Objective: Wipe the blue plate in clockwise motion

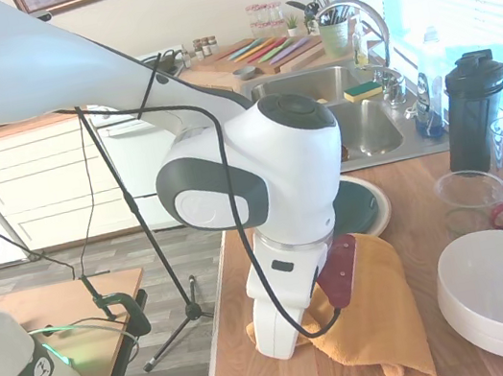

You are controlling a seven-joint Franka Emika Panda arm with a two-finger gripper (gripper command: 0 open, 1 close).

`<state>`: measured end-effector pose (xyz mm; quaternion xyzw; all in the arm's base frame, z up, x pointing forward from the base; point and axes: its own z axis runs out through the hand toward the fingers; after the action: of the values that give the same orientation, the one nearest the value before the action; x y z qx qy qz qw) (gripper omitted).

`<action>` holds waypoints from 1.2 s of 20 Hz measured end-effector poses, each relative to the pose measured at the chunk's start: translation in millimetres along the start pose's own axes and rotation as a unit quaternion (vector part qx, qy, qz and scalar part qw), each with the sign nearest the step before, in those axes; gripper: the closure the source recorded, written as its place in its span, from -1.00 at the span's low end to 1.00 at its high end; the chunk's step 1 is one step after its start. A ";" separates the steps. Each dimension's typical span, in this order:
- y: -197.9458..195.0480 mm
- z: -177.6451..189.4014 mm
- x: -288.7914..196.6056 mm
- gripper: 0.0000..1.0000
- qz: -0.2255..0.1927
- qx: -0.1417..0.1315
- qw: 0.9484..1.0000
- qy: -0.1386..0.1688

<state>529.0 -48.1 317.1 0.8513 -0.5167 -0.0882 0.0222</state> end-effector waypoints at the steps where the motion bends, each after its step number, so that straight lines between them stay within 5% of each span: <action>1: 0.0 -0.4 0.0 -1.00 -0.005 0.001 1.000 0.000; 11: 10.7 -34.9 -15.6 -1.00 -0.028 0.038 0.998 0.032; 24: 22.1 -70.5 -40.9 -1.00 -0.043 0.055 0.997 0.043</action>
<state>503.3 -25.9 394.4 0.8755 -0.4826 -0.0238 -0.0063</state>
